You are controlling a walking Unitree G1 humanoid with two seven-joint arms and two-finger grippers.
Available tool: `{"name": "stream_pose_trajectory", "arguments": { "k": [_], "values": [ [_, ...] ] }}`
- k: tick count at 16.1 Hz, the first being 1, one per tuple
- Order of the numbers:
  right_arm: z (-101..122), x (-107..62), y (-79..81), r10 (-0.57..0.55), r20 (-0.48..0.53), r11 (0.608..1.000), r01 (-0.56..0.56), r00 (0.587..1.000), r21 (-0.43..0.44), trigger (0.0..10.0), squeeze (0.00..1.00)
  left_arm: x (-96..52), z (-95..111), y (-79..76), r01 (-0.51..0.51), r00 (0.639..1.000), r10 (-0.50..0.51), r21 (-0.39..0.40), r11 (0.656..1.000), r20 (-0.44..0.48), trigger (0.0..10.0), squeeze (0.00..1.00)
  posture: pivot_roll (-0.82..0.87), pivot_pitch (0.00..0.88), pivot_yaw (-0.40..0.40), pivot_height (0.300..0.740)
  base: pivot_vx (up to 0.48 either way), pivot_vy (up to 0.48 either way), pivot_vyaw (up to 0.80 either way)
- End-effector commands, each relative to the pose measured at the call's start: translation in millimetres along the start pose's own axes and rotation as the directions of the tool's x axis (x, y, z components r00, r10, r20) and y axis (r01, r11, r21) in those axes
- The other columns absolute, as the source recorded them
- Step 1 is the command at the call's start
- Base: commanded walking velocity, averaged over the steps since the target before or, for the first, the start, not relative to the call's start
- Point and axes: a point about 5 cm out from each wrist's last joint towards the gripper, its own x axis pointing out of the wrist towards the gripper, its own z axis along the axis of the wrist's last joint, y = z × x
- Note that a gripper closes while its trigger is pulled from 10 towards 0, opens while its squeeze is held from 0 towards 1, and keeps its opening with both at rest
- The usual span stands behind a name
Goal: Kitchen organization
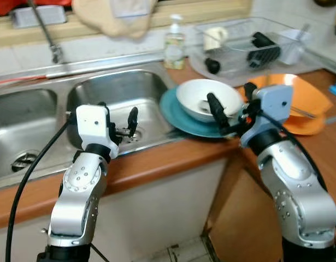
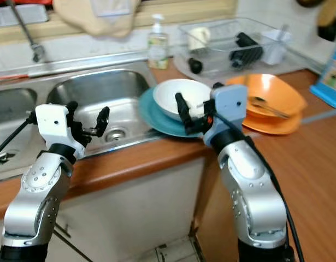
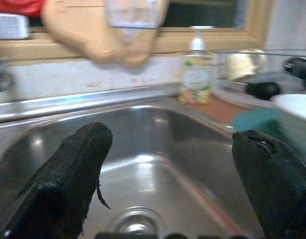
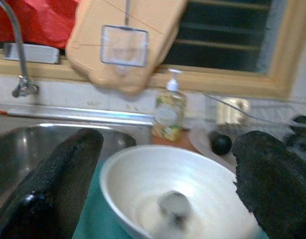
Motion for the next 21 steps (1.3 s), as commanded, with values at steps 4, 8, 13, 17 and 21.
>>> {"name": "stream_pose_trajectory", "arguments": {
  "k": [4,8,13,17,21],
  "values": [
    [19.5,-1.8,-20.3,-0.021,0.06,0.998,0.017,0.998,0.061,10.0,0.0,2.7,2.9,-5.0,0.059,0.998,-0.058,-0.034,0.998,0.008,10.0,0.0,-0.07,0.0,0.037,0.74,0.219,0.0,0.0],
    [21.7,-6.0,-34.7,0.004,0.026,0.999,-0.006,1.0,0.054,10.0,0.0,2.7,2.9,-11.5,0.135,0.991,-0.136,-0.087,0.987,-0.005,10.0,0.0,-0.08,0.0,0.041,0.74,0.0,0.0,0.0],
    [18.1,-19.6,-59.5,0.078,-0.076,0.997,-0.077,0.994,0.014,10.0,0.0,2.4,3.3,-20.6,0.347,0.938,-0.347,-0.029,0.937,-0.019,10.0,0.0,-0.1,0.0,0.049,0.74,0.0,0.0,0.0],
    [1.8,-26.7,-65.3,0.055,-0.209,0.998,-0.06,0.976,-0.018,10.0,0.0,-4.5,10.8,-23.8,0.513,0.857,-0.514,-0.04,0.857,-0.03,10.0,0.0,-0.1,0.0,0.048,0.74,0.0,0.0,0.0],
    [-5.9,-31.0,-70.3,0.019,-0.264,0.998,-0.032,0.964,-0.046,10.0,0.0,-14.2,11.9,-32.9,0.617,0.784,-0.62,-0.064,0.784,-0.036,10.0,0.0,-0.1,0.0,0.053,0.74,0.0,0.0,0.0]
  ]
}}
